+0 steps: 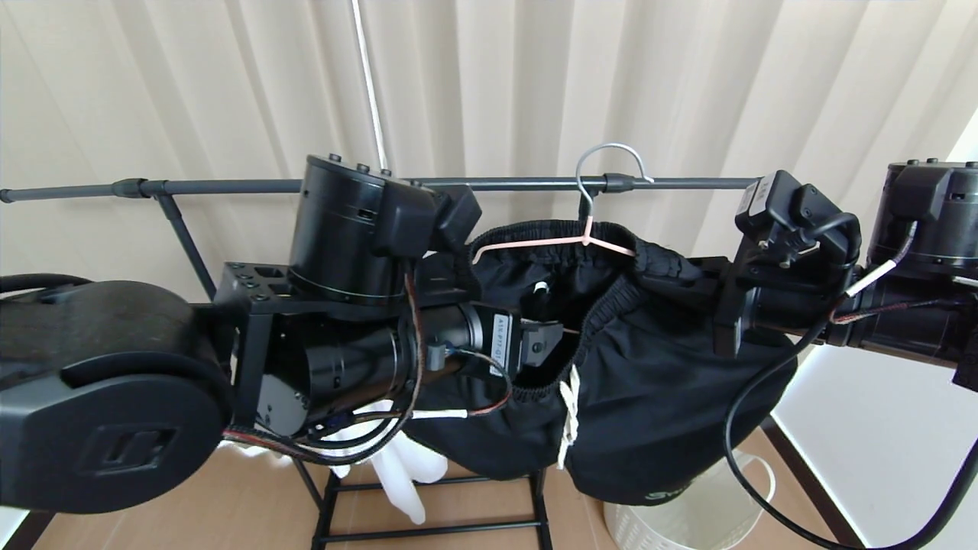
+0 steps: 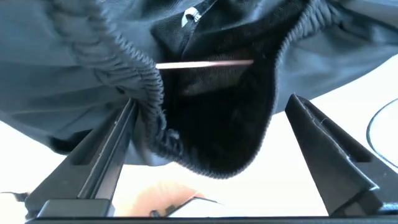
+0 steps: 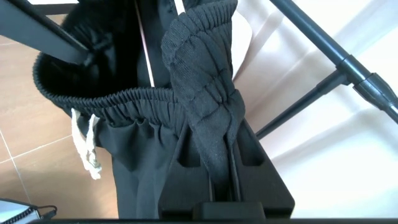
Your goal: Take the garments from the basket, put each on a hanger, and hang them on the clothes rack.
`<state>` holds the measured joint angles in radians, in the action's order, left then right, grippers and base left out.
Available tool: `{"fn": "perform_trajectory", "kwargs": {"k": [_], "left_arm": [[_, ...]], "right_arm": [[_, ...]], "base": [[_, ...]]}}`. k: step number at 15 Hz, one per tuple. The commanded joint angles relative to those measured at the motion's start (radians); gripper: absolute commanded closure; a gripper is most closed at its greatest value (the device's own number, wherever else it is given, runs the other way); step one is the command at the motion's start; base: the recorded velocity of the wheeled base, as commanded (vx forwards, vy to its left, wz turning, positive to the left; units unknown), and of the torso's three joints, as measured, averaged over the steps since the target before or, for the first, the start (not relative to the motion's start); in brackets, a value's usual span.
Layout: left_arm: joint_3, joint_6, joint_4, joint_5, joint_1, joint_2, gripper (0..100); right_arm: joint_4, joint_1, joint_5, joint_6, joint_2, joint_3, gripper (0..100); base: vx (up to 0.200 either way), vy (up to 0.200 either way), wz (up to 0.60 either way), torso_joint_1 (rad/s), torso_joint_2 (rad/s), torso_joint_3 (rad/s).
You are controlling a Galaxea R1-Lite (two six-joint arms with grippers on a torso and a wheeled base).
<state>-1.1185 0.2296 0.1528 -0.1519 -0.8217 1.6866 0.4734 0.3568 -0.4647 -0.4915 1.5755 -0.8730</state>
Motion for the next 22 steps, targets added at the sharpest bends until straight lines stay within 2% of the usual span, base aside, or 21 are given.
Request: {"fn": "perform_trajectory", "kwargs": {"k": [1,5,10,11,12,14,15,16,17,18,19,20,22], "left_arm": [[0.034,-0.027,0.001,0.000,-0.001,-0.082,0],[0.052,-0.064,-0.004,-0.001,0.006,-0.134,0],[0.034,-0.320,-0.050,0.009,0.197,-0.168,0],[0.014,-0.389,-0.056,0.043,0.230,-0.165,0],[0.000,-0.454,-0.076,0.114,0.257,-0.165,0],[-0.026,-0.579,-0.156,0.229,0.297,-0.166,0],[-0.076,-0.730,-0.265,0.370,0.346,-0.163,0],[-0.113,-0.817,-0.314,0.445,0.371,-0.151,0],[-0.141,-0.892,-0.329,0.476,0.381,-0.128,0],[-0.147,-0.920,-0.331,0.477,0.386,-0.120,0],[-0.168,-1.064,-0.332,0.480,0.406,-0.076,0],[-0.190,-1.139,-0.341,0.483,0.404,-0.047,0],[-0.202,-1.158,-0.360,0.500,0.368,-0.028,0]], "right_arm": [[0.001,0.001,0.000,-0.001,0.008,-0.001,100],[0.001,-0.002,0.000,0.001,0.008,-0.003,100],[0.001,-0.004,-0.003,0.010,0.012,0.002,100],[0.001,-0.009,-0.029,0.010,0.014,0.002,100],[0.001,-0.018,-0.058,0.010,0.014,0.003,100],[-0.001,-0.027,-0.092,0.010,0.014,0.005,100],[-0.001,-0.035,-0.124,0.010,0.015,0.008,100],[0.001,-0.041,-0.150,0.008,0.024,0.006,100],[0.001,-0.045,-0.183,0.008,0.026,0.006,100],[0.001,-0.050,-0.193,0.008,0.026,0.006,100],[0.001,-0.070,-0.242,0.007,0.027,0.008,100],[0.001,-0.084,-0.298,0.007,0.026,0.008,100],[0.001,-0.101,-0.364,0.005,0.027,0.009,100]], "base": [[0.000,0.000,0.00,0.000,0.00,0.000],[0.000,0.000,0.00,0.000,0.00,0.000],[0.000,0.000,0.00,0.000,0.00,0.000],[0.000,0.000,0.00,0.000,0.00,0.000],[0.000,0.000,0.00,0.000,0.00,0.000],[0.000,0.000,0.00,0.000,0.00,0.000],[0.000,0.000,0.00,0.000,0.00,0.000],[0.000,0.000,0.00,0.000,0.00,0.000],[0.000,0.000,0.00,0.000,0.00,0.000],[0.000,0.000,0.00,0.000,0.00,0.000],[0.000,0.000,0.00,0.000,0.00,0.000],[0.000,0.000,0.00,0.000,0.00,0.000],[0.000,0.000,0.00,0.000,0.00,0.000]]}}
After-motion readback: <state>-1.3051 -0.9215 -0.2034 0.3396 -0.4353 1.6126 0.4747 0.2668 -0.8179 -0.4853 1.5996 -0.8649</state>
